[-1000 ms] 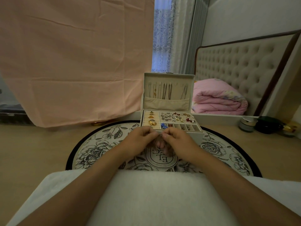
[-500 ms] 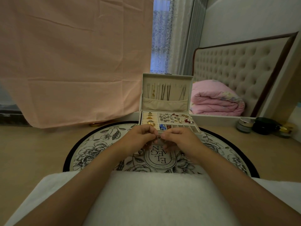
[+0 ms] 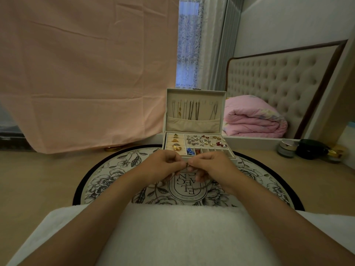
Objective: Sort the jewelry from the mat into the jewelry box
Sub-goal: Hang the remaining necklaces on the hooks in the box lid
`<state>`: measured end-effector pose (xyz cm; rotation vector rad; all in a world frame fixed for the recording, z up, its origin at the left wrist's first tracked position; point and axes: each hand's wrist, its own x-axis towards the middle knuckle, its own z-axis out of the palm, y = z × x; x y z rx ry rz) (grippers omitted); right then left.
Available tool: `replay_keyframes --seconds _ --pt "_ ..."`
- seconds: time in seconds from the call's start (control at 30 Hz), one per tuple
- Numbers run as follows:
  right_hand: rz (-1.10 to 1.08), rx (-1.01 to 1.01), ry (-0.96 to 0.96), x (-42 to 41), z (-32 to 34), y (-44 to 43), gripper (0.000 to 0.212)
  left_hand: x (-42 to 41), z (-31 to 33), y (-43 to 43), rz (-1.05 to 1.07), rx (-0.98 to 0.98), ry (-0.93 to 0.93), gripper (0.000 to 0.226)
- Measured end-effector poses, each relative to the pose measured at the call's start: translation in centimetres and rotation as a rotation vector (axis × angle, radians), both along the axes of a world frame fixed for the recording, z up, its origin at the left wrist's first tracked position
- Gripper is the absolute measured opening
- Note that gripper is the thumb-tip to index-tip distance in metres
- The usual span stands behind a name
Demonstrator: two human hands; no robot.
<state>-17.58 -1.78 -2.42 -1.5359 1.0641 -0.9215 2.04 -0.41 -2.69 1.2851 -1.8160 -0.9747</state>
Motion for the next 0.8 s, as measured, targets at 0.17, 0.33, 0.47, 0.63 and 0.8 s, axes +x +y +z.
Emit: replay_keyframes --seconds 0.17,0.33,0.47,0.63,0.8 --pt "0.087 -0.113 0.219 0.0 0.1 0.3 0.009 0.1 -0.3 -0.2 0.027 -0.085 -0.056 0.015" --pt "0.095 -0.131 0.288 -0.1 0.2 0.5 0.006 -0.2 -0.6 0.0 -0.011 -0.099 -0.181 0.022" --pt "0.097 -0.083 0.178 -0.3 0.3 0.4 0.010 0.1 0.0 0.2 -0.084 -0.080 -0.217 0.016" --pt "0.125 -0.009 0.123 0.3 0.0 0.4 0.019 -0.1 0.3 0.3 -0.075 -0.082 -0.184 0.009" --pt "0.117 0.016 0.077 0.5 0.0 0.4 0.017 0.6 0.6 0.4 -0.110 0.028 -0.054 0.010"
